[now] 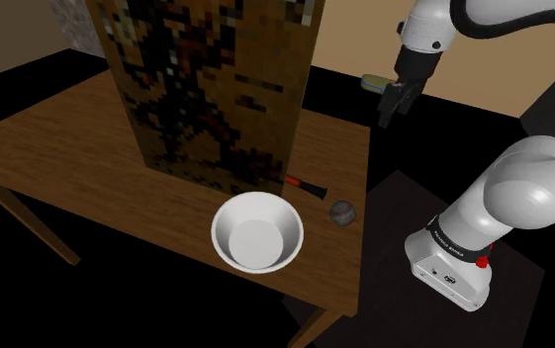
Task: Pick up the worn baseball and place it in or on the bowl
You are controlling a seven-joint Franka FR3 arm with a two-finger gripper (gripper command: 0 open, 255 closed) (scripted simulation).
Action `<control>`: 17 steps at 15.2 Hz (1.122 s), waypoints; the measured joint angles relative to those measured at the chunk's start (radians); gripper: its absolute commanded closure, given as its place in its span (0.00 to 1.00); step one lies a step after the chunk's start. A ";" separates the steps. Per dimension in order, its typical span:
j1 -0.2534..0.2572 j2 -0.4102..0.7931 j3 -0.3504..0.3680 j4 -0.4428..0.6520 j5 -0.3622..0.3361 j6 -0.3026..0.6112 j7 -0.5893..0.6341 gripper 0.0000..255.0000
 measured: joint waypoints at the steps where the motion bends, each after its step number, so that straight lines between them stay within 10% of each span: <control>1: 0.007 0.002 0.011 -0.030 0.014 0.026 0.014 0.00; 17: 0.169 0.376 0.234 -0.236 0.290 0.529 0.233 0.00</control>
